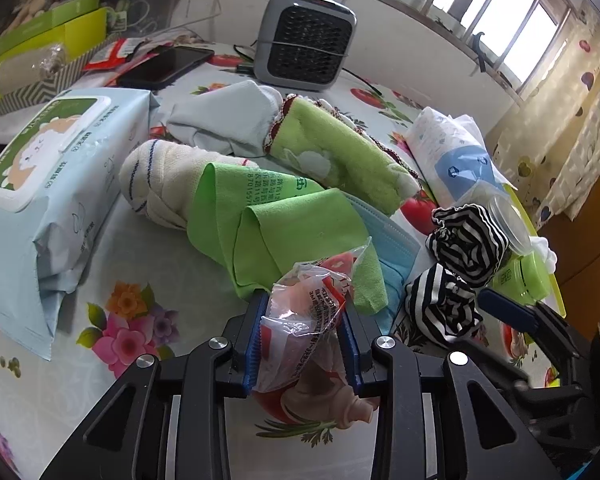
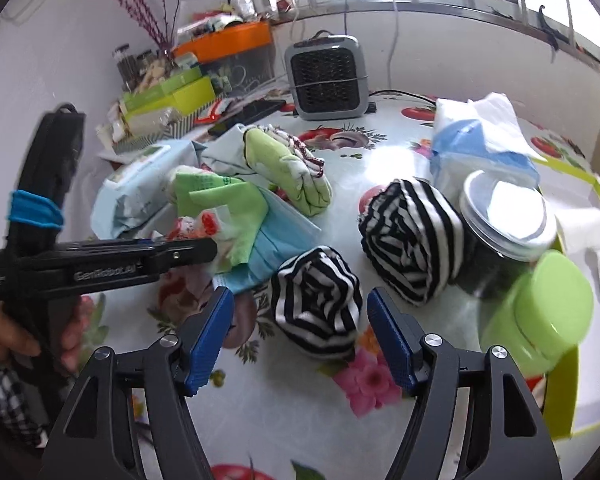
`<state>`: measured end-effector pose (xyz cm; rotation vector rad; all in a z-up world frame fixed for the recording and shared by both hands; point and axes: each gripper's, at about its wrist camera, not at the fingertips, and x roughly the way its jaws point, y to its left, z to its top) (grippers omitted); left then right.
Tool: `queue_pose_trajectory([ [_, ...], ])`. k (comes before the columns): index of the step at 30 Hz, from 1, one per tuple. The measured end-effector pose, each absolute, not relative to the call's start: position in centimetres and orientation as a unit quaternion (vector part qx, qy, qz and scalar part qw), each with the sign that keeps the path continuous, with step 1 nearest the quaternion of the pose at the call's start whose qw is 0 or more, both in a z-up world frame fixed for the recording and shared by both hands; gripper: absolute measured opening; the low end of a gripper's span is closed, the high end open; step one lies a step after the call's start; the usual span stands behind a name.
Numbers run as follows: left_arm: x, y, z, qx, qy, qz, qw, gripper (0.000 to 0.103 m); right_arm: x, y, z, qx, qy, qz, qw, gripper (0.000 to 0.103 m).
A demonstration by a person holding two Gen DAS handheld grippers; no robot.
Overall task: Organize soft objects
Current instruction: 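Grasp the striped cloth with the right tool while the left tool grasps the clear snack bag, then carry the striped cloth and snack bag over the yellow box with both tools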
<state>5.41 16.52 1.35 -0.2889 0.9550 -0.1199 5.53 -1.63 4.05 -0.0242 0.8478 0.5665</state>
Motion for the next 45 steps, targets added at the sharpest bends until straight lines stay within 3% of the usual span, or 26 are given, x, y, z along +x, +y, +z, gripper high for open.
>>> queue_pose_trajectory([
  [11, 5.1, 16.4, 1.6, -0.139, 0.453, -0.058, 0.878, 0.031, 6.8, -0.4, 2.5, -0.047, 0.432, 0.247, 0.866, 0.067],
  [12, 5.1, 16.4, 1.7, -0.139, 0.452, -0.058, 0.879, 0.031, 6.8, -0.5, 2.5, -0.047, 0.433, 0.246, 0.866, 0.063],
  [14, 4.8, 16.3, 2.0, -0.138, 0.449, -0.058, 0.881, 0.030, 6.8, -0.7, 2.4, -0.047, 0.435, 0.239, 0.867, 0.045],
  [15, 4.7, 16.3, 2.1, -0.137, 0.448, -0.059, 0.882, 0.030, 6.8, -0.8, 2.4, -0.046, 0.435, 0.236, 0.868, 0.043],
  [17, 4.5, 16.1, 2.4, -0.135, 0.445, -0.061, 0.883, 0.030, 6.8, -1.0, 2.5, -0.044, 0.433, 0.235, 0.869, 0.028],
  [22, 3.9, 15.7, 3.0, -0.133, 0.440, -0.065, 0.886, 0.030, 6.2, -1.1, 2.7, -0.044, 0.428, 0.243, 0.870, 0.017],
  [45, 2.9, 11.6, 5.9, -0.106, 0.420, -0.096, 0.896, 0.030, 3.6, -5.4, 6.4, 0.005, 0.380, 0.229, 0.896, 0.015],
])
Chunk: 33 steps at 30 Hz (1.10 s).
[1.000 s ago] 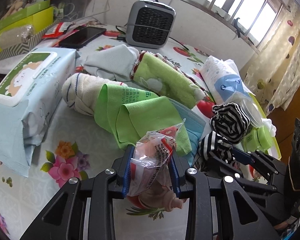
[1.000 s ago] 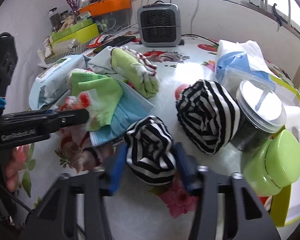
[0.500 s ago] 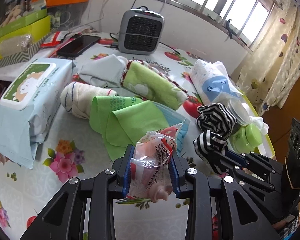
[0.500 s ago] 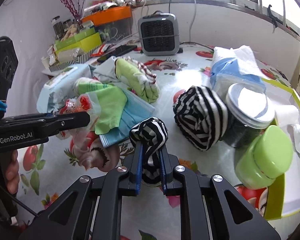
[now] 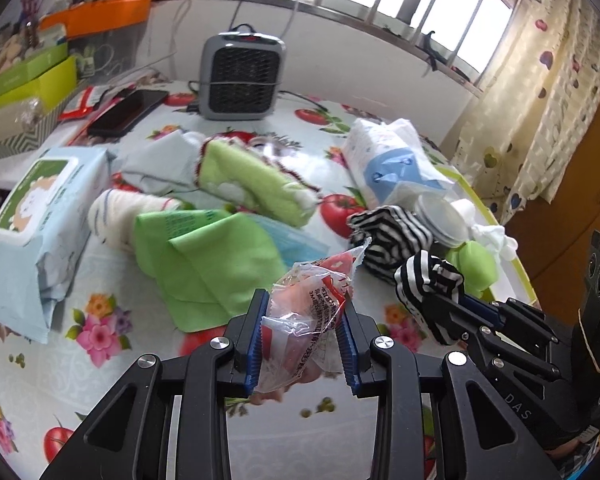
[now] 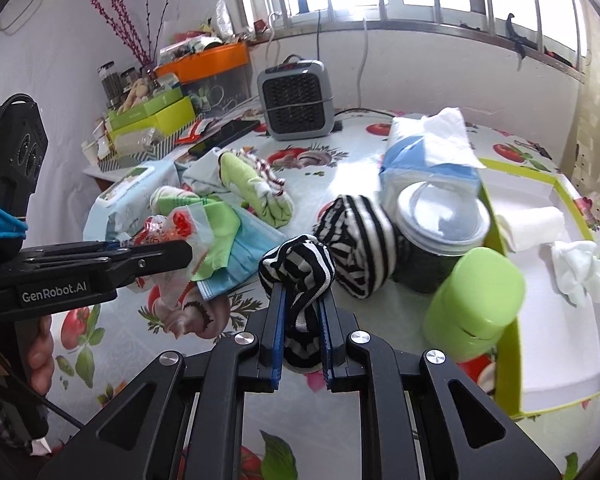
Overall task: Organize soft objects
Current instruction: 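Carry the striped cloth and snack bag over the yellow box with both tools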
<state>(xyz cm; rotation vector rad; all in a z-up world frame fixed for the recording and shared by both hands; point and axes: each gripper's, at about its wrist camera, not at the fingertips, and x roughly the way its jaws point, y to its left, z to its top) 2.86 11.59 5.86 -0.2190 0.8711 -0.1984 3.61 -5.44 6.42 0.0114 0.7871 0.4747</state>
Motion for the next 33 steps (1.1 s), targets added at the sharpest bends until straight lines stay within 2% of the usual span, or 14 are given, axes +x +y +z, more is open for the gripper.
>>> queue_pose_trajectory([
  [18, 4.9, 2.3, 8.3, -0.074, 0.409, -0.190, 0.889, 0.030, 3.0, -14.8, 9.0, 0.038, 0.353, 0.133, 0.925, 0.015],
  [33, 6.7, -5.4, 8.8, -0.055, 0.418, -0.257, 0.870, 0.030, 3.3, -21.5, 8.2, 0.055, 0.362, 0.054, 0.929, 0.015],
])
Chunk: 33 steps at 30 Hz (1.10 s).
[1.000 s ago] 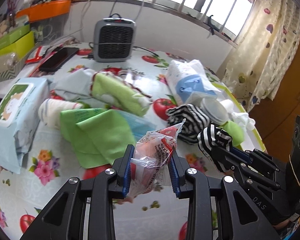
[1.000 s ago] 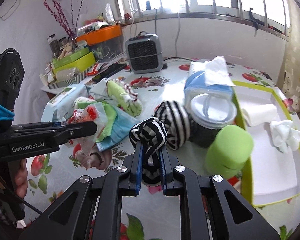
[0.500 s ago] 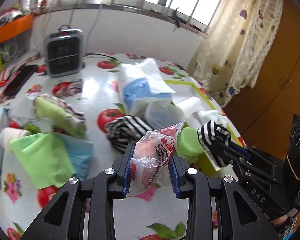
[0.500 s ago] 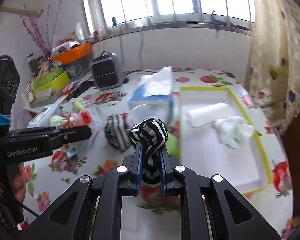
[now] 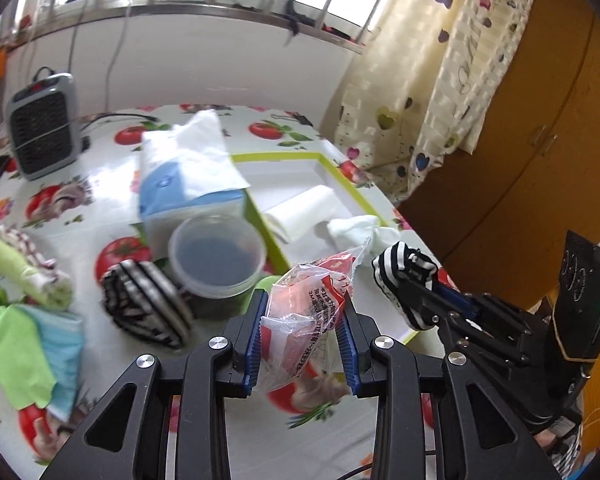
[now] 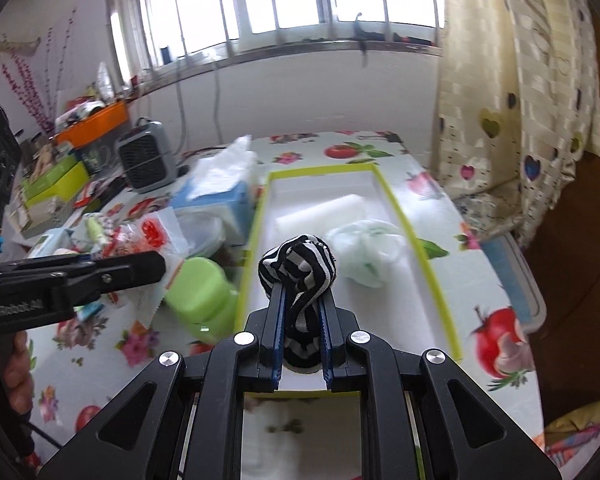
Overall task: Organize soft objects
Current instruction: 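Carry the striped cloth and snack bag over the yellow box with both tools, then open both tools to drop the striped cloth and snack bag into the box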
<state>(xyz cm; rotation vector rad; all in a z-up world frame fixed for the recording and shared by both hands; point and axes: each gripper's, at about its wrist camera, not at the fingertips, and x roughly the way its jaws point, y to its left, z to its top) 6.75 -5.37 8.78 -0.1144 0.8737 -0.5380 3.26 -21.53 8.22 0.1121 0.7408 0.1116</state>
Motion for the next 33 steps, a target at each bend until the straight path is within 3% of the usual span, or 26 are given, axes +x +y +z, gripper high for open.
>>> queue_pose_trajectory([
  [25, 9.3, -13.8, 5.4, -0.011, 0.456, -0.293, 0.840, 0.030, 5.4, -25.4, 5.0, 0.020, 0.403, -0.005, 0.915, 0.016],
  [33, 9.5, -14.3, 5.3, -0.007, 0.452, -0.298, 0.841, 0.042, 5.6, -25.5, 4.6, 0.015, 0.409, -0.015, 0.912, 0.021],
])
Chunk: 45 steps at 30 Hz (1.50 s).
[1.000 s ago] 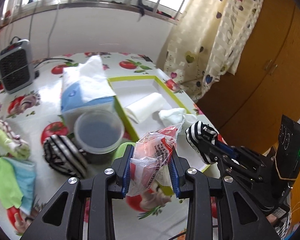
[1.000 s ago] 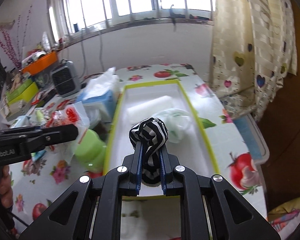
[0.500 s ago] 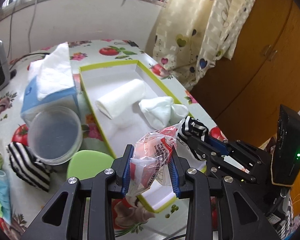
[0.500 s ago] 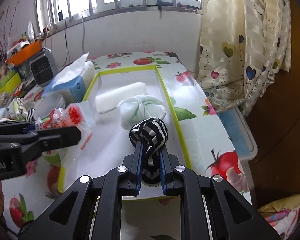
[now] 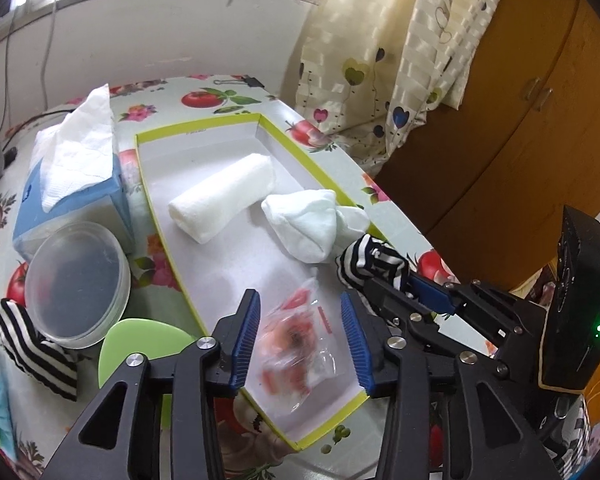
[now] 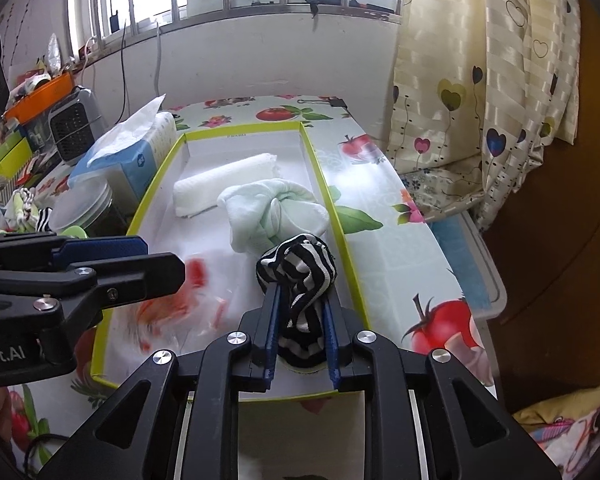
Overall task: Organize soft objects
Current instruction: 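Open both tools to drop the striped cloth and snack bag into the box, then withdraw both open tools from the box toward the cloth pile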
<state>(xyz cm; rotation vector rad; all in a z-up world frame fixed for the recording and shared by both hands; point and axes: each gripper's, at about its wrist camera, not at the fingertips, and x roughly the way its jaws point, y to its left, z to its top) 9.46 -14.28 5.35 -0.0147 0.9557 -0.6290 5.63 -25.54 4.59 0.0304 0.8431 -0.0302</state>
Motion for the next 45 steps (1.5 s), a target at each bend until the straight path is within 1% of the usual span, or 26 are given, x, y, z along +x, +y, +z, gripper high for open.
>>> queue_pose_trajectory([
  [3, 9.4, -14.3, 5.4, -0.008, 0.452, -0.298, 0.841, 0.043, 5.5, -25.5, 4.7, 0.015, 0.407, -0.017, 0.913, 0.033],
  [5, 9.4, -14.2, 5.4, -0.010, 0.453, -0.299, 0.840, 0.044, 5.4, -25.6, 4.8, 0.016, 0.404, -0.017, 0.915, 0.044],
  [7, 9.3, -14.1, 5.4, -0.011, 0.453, -0.299, 0.840, 0.046, 5.3, -25.4, 5.0, 0.016, 0.402, -0.015, 0.915, 0.048],
  [10, 9.1, -14.1, 5.6, -0.012, 0.451, -0.299, 0.841, 0.050, 5.1, -25.2, 5.0, 0.013, 0.401, -0.012, 0.916, 0.049],
  [13, 8.9, -13.8, 5.9, -0.012, 0.447, -0.297, 0.844, 0.053, 5.0, -25.0, 5.1, 0.013, 0.399, -0.009, 0.917, 0.055],
  [15, 8.7, -13.6, 6.1, -0.012, 0.445, -0.297, 0.845, 0.055, 4.8, -24.9, 5.2, 0.015, 0.398, -0.008, 0.917, 0.055],
  [24, 7.6, -12.1, 7.3, -0.011, 0.431, -0.282, 0.857, 0.057, 4.1, -24.3, 6.1, 0.021, 0.388, -0.008, 0.921, 0.055],
  [36, 5.9, -7.8, 8.1, -0.022, 0.419, -0.250, 0.873, 0.058, 3.2, -21.4, 6.9, 0.027, 0.378, 0.011, 0.925, 0.055],
  [39, 5.7, -6.3, 8.0, -0.028, 0.418, -0.239, 0.876, 0.058, 2.9, -20.5, 7.1, 0.027, 0.374, 0.017, 0.927, 0.057],
  [41, 5.6, -5.4, 7.9, -0.030, 0.418, -0.229, 0.878, 0.058, 2.9, -19.9, 7.2, 0.029, 0.371, 0.021, 0.928, 0.061],
  [45, 5.2, -3.7, 8.1, -0.029, 0.410, -0.211, 0.887, 0.058, 2.8, -18.8, 7.5, 0.025, 0.369, 0.029, 0.929, 0.062],
])
